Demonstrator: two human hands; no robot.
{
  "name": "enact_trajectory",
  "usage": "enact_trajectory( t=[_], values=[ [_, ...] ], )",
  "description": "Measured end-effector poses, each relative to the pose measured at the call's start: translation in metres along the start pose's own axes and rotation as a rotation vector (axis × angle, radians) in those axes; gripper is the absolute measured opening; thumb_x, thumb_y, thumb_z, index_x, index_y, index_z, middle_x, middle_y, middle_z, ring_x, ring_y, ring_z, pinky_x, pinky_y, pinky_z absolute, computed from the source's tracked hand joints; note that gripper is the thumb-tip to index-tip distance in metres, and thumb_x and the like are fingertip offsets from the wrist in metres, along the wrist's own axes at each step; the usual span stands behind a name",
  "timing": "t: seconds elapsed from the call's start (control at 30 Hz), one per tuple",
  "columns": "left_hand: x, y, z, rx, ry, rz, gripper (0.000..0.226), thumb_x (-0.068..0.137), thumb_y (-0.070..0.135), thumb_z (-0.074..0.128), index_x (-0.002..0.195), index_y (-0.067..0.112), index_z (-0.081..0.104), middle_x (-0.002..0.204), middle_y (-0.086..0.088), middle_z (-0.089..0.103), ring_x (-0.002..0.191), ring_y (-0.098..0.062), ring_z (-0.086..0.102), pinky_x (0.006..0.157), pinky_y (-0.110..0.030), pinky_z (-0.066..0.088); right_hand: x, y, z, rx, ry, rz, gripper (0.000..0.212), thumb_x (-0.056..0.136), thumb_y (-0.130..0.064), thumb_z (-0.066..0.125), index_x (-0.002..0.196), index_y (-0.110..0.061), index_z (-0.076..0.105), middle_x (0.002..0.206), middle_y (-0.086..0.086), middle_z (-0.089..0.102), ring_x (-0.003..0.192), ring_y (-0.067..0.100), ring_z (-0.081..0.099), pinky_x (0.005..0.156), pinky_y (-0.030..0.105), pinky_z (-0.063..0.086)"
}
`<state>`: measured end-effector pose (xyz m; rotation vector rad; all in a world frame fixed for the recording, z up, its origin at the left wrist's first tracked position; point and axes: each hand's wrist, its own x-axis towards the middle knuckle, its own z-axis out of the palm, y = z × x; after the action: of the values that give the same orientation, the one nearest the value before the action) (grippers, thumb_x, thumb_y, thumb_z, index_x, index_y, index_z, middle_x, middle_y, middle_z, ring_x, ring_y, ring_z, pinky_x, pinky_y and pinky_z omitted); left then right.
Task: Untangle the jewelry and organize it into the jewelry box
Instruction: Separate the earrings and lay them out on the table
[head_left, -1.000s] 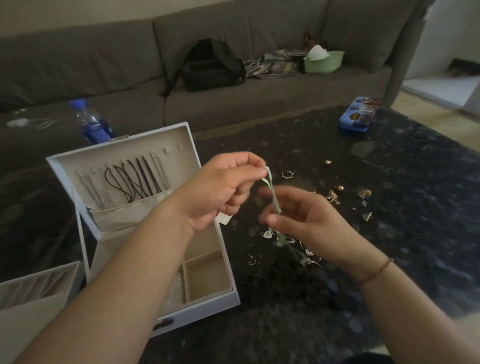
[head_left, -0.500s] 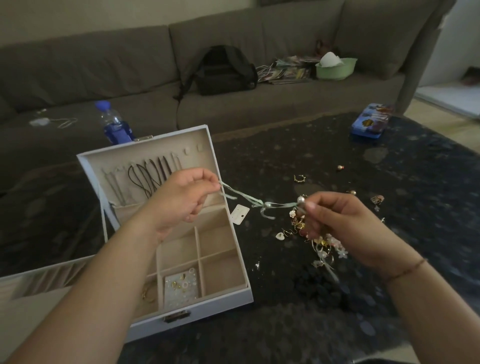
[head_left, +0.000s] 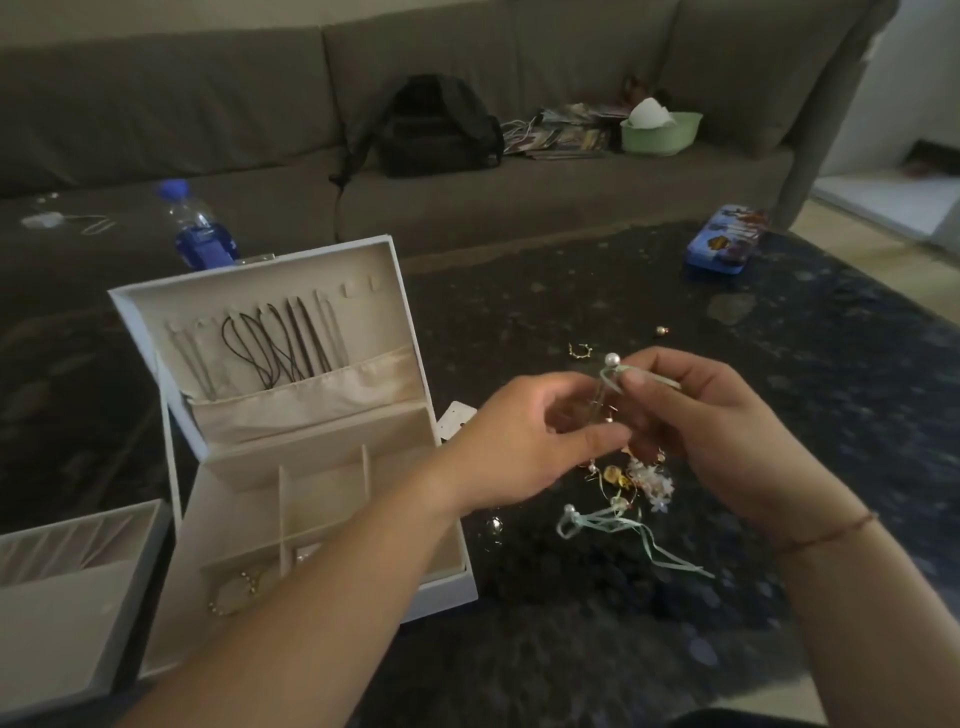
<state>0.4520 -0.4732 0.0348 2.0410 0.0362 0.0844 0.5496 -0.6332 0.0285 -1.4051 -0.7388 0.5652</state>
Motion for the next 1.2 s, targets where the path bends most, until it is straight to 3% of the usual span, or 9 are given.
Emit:
enact_trajectory(
  t=[0.1,0.3,0.37,0.47,0.6,0.73,0.87,1.0,1.2],
  values=[
    [0.004,-0.001,-0.002,0.051,0.08,0.038,0.009,0.095,0.023,0.066,0.096,0.016,0.072,0.068,0.002,0.061,0.062,-0.009,0.056,0.063,-0.031,0.047,-0.003,0.0,-0.01,-0.12,0.028,0.015,0.017,0.085,-0.033,0.061,0.08,-0.021,0.071,0.061,0.007,0.05,0.056,0.023,0.043,0.052,0.022,0.037],
    [0.003,-0.004,-0.02,0.069,0.241,0.082,0.014,0.1,0.023,0.056,0.095,0.027,0.069,0.071,0.01,0.059,0.068,-0.008,0.056,0.072,-0.032,0.049,-0.01,-0.004,-0.031,-0.183,0.024,0.049,0.018,0.081,-0.037,0.063,0.082,-0.022,0.074,0.06,0.009,0.05,0.062,0.027,0.041,0.062,0.038,0.033],
    [0.0,-0.004,-0.007,0.251,0.172,0.04,0.015,0.094,0.029,0.065,0.108,0.031,0.066,0.087,0.018,0.064,0.081,-0.001,0.061,0.076,-0.022,0.052,-0.01,-0.001,-0.03,-0.254,-0.087,0.071,0.021,0.08,-0.038,0.064,0.081,-0.018,0.073,0.056,0.004,0.05,0.056,0.02,0.042,0.055,0.029,0.035],
    [-0.002,-0.013,0.021,0.17,-0.081,-0.056,0.04,0.09,0.035,0.071,0.128,0.03,0.058,0.109,0.014,0.066,0.099,-0.002,0.063,0.092,-0.035,0.054,-0.01,0.002,-0.028,-0.309,-0.215,0.114,0.022,0.082,-0.036,0.064,0.081,-0.015,0.071,0.056,0.007,0.05,0.053,0.017,0.043,0.051,0.025,0.037],
    [-0.012,-0.024,0.047,-0.058,-0.055,-0.067,0.01,0.097,0.025,0.064,0.103,0.019,0.069,0.081,0.006,0.067,0.075,-0.006,0.062,0.078,-0.044,0.055,-0.012,0.012,-0.033,-0.409,-0.281,0.162,0.026,0.082,-0.047,0.065,0.084,-0.022,0.072,0.071,0.027,0.058,0.058,0.023,0.048,0.055,0.035,0.041],
    [-0.032,-0.028,0.038,0.023,-0.032,-0.061,0.024,0.103,0.028,0.051,0.088,0.026,0.07,0.062,0.001,0.054,0.058,-0.013,0.048,0.059,-0.032,0.041,-0.016,0.02,-0.036,-0.432,-0.325,0.214,0.04,0.075,-0.063,0.068,0.085,-0.025,0.072,0.072,0.016,0.067,0.063,0.019,0.06,0.062,0.03,0.047],
    [-0.058,-0.029,0.004,-0.216,-0.011,-0.155,0.032,0.1,0.034,0.049,0.072,0.024,0.062,0.051,-0.001,0.038,0.049,-0.014,0.038,0.054,-0.031,0.036,-0.021,0.039,-0.032,-0.994,-0.294,0.113,0.029,0.076,-0.061,0.068,0.102,-0.048,0.065,0.107,-0.023,0.063,0.1,-0.002,0.056,0.088,0.026,0.047],
    [-0.084,-0.023,-0.023,-0.637,-0.002,-0.356,0.033,0.095,0.037,0.054,0.07,0.016,0.062,0.047,0.002,0.023,0.045,-0.015,0.02,0.048,-0.027,0.03,-0.022,0.052,-0.004,-1.459,-0.444,-0.013,0.044,0.086,-0.045,0.066,0.129,-0.049,0.054,0.15,-0.022,0.025,0.143,0.014,0.012,0.118,0.038,0.02],
    [-0.117,-0.021,-0.042,-0.81,-0.028,-0.456,0.031,0.092,0.033,0.045,0.075,0.016,0.064,0.051,0.005,0.019,0.045,-0.012,0.018,0.047,-0.025,0.032,-0.029,0.062,0.013,-1.523,-0.269,-0.085,0.016,0.069,-0.041,0.083,0.076,-0.042,0.068,0.122,-0.014,0.06,0.125,0.024,0.046,0.097,0.043,0.048]
  ],
)
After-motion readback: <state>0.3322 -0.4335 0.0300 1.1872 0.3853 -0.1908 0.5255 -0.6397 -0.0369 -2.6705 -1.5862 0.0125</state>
